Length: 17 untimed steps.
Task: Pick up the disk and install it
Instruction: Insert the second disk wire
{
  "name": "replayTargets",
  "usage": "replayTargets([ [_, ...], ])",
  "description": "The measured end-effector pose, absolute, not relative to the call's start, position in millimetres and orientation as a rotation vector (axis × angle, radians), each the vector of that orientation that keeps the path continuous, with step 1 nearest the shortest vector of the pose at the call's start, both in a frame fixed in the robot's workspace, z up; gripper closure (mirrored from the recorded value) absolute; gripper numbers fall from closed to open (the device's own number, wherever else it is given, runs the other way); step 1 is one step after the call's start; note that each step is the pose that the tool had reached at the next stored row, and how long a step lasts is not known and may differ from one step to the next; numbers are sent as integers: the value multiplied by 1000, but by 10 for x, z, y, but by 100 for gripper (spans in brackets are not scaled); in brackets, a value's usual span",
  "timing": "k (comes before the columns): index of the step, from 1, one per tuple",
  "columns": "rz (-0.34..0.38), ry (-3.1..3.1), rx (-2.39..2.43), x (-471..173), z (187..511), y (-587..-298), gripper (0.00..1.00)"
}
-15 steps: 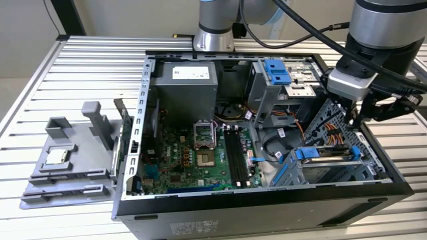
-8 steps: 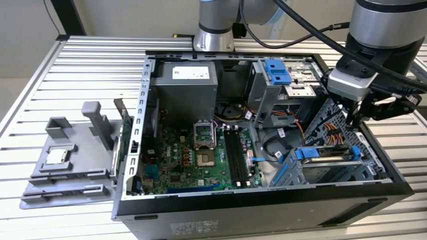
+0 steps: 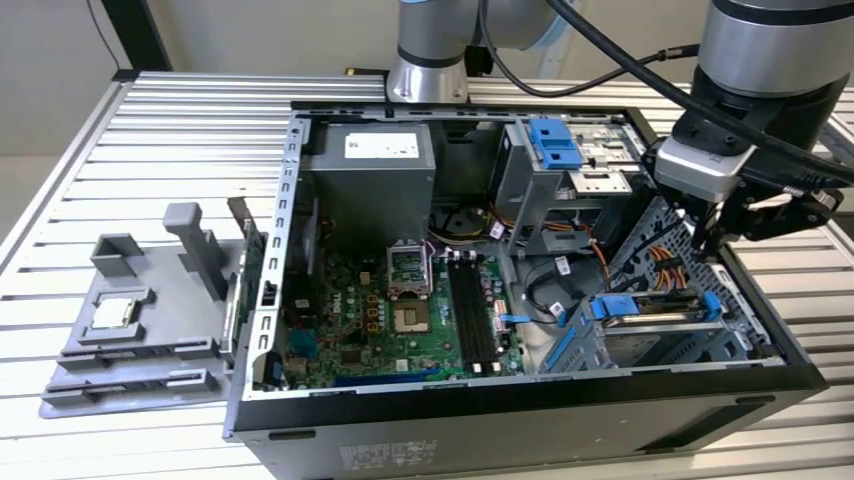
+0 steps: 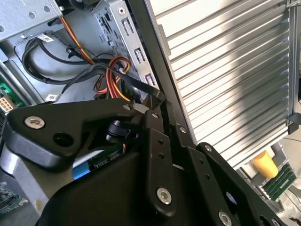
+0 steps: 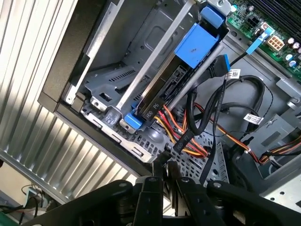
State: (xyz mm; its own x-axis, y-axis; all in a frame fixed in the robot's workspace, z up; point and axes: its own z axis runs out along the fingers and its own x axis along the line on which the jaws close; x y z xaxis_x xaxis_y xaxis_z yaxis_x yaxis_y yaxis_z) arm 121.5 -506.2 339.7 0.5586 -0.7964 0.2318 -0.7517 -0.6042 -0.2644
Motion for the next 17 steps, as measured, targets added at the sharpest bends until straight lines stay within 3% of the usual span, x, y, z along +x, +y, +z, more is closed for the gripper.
replayTargets([
  [17, -480, 1346, -2624, 1067, 3462, -5223, 100],
])
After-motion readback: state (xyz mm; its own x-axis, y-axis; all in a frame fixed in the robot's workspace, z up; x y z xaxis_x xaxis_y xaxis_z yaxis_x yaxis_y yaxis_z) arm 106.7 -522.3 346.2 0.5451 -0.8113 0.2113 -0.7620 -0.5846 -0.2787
